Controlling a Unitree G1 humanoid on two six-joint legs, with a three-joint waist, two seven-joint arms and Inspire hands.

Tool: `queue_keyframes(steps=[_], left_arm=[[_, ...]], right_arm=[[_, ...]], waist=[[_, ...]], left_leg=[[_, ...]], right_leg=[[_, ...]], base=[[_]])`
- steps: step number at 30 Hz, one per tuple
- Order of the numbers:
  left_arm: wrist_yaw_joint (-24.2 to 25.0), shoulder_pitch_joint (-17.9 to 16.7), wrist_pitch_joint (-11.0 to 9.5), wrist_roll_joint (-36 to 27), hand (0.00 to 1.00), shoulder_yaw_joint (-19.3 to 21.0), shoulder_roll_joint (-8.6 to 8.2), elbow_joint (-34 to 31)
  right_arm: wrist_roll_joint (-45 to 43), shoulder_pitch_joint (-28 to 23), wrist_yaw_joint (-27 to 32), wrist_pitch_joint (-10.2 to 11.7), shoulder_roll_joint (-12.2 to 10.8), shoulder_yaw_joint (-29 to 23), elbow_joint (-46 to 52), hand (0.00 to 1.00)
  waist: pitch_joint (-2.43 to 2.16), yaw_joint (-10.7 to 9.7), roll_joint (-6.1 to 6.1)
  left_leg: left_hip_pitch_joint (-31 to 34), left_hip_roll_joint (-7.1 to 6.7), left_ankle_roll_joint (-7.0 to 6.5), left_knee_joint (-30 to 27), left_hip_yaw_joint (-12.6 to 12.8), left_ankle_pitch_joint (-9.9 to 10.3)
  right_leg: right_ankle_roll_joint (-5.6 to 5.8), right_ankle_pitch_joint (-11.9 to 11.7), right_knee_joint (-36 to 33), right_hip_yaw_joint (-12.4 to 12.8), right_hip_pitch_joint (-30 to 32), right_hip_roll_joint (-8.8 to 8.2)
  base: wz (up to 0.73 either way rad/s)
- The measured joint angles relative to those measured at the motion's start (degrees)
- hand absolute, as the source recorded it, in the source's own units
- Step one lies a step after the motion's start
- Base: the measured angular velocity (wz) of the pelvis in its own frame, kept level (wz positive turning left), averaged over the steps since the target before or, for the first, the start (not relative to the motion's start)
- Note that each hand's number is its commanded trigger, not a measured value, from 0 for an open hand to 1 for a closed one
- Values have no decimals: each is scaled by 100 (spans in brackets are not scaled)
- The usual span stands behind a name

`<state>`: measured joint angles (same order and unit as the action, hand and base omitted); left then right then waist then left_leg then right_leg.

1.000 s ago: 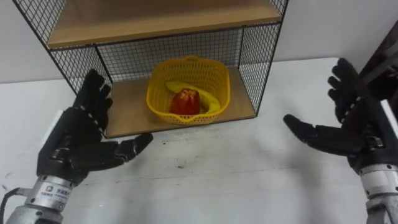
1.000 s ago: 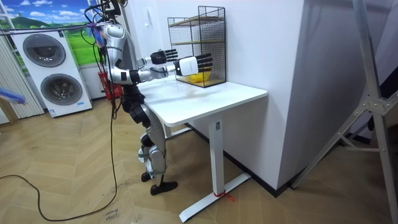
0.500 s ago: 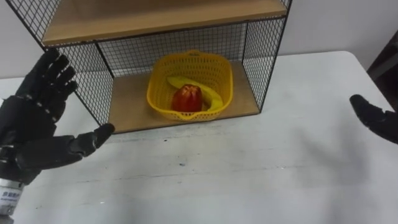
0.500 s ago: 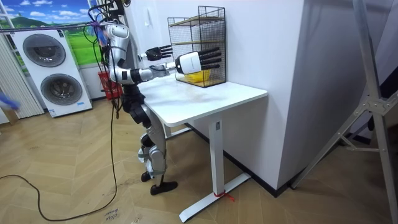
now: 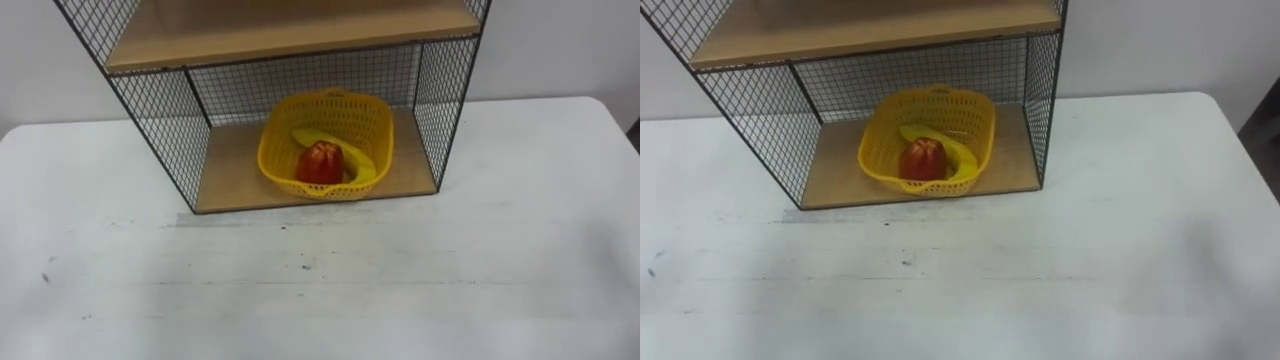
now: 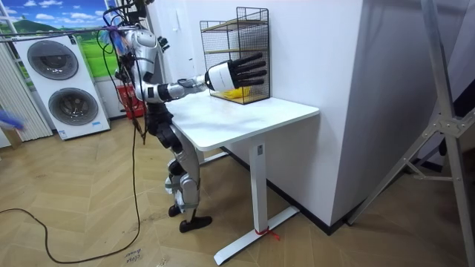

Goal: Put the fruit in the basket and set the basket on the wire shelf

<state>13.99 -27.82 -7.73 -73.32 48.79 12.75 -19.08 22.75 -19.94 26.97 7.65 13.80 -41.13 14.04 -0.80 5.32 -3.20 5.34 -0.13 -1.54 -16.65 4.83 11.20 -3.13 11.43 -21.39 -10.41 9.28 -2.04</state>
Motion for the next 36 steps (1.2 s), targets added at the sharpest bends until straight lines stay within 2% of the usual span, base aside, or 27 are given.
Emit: queue_keyframes(steps=[4,9,11,13,17,20,22,23,25,26,28,30,32,35,36], left_arm=[[-371,15,-11,-363,0,699,0,437],[-1099,-46,-27,-603,0,1153,1,848],[-1514,-15,-109,-601,0,1295,2,1032],[-2001,57,-234,-584,0,1489,17,1454],[-2777,60,-272,-598,0,1596,94,2490],[-3699,56,-472,-730,0,1692,118,3550],[-4007,54,-545,-758,0,1708,203,4240],[-4078,55,-574,-767,0,1718,231,4482],[-4318,97,-632,-947,0,1834,409,5573],[-4386,107,-665,-973,0,1858,439,5782],[-4634,135,-823,-946,0,1863,478,6399],[-4763,199,-895,-729,0,1860,498,6738],[-4862,341,-895,-490,0,1831,663,7396],[-4900,372,-896,-205,0,1712,654,7708],[-4910,437,-900,0,0,1578,654,7783]], right_arm=[[-5,-39,497,-21,22,-319,-14,0],[46,-202,1079,-22,68,-587,-19,0],[50,-212,1298,-21,120,-705,-49,0],[80,-267,1556,-10,263,-818,-259,0],[476,-430,1855,8,375,-1023,-772,0],[1328,-563,2233,151,470,-1199,-1673,0],[1763,-610,2325,218,481,-1223,-2239,0],[1883,-610,2345,251,481,-1223,-2448,0],[2945,-612,2287,366,495,-1326,-3311,0],[3199,-612,2271,386,495,-1362,-3552,0],[4004,-578,2198,563,500,-1475,-4604,0],[4536,-578,2082,622,491,-1468,-5246,0],[4781,-543,1809,697,495,-1402,-6100,0],[4903,-383,1592,729,493,-1296,-6752,0],[4894,-335,1515,729,488,-1117,-7032,0]], waist=[[-4,56,13],[-7,138,37],[-10,124,39],[-16,134,49],[-18,144,44],[-29,137,28],[-16,132,-1],[-11,141,-9],[-11,127,-20],[-14,117,-23],[-12,84,-23],[-12,78,-16],[-17,69,-1],[-24,-42,55],[-19,-54,93]], left_leg=[[-1,-23,17,44,-32,-9],[28,-21,35,35,-25,-20],[30,-24,50,30,-26,-8],[44,-25,58,32,-22,2],[89,-26,58,29,-22,1],[141,-28,45,-19,-26,22],[157,-22,44,-65,-33,46],[161,-20,44,-77,-33,52],[185,-15,14,-114,-42,87],[194,-12,0,-128,-54,101],[150,10,4,-148,-66,113],[151,24,9,-199,-71,143],[161,39,27,-311,-96,219],[158,49,20,-323,-94,235],[158,62,21,-322,-80,235]], right_leg=[[-11,71,-92,7,81,-20],[-20,84,-124,5,93,-24],[-22,92,-130,6,98,-27],[-25,95,-127,13,116,-28],[-19,87,-121,6,151,-31],[-11,88,-135,4,185,-37],[-12,91,-135,-15,172,-37],[-9,89,-137,-16,170,-37],[-35,111,-127,-32,181,-38],[-35,110,-114,-48,172,-38],[-14,97,-41,-109,70,-34],[-8,104,-42,-135,43,-33],[-9,130,-77,-151,13,-26],[-7,130,-61,-152,-10,-17],[-7,129,-51,-141,-17,-7]], base=[[4],[0],[0],[0],[0],[0],[0],[0],[2],[12],[17],[10],[3],[2],[0]])
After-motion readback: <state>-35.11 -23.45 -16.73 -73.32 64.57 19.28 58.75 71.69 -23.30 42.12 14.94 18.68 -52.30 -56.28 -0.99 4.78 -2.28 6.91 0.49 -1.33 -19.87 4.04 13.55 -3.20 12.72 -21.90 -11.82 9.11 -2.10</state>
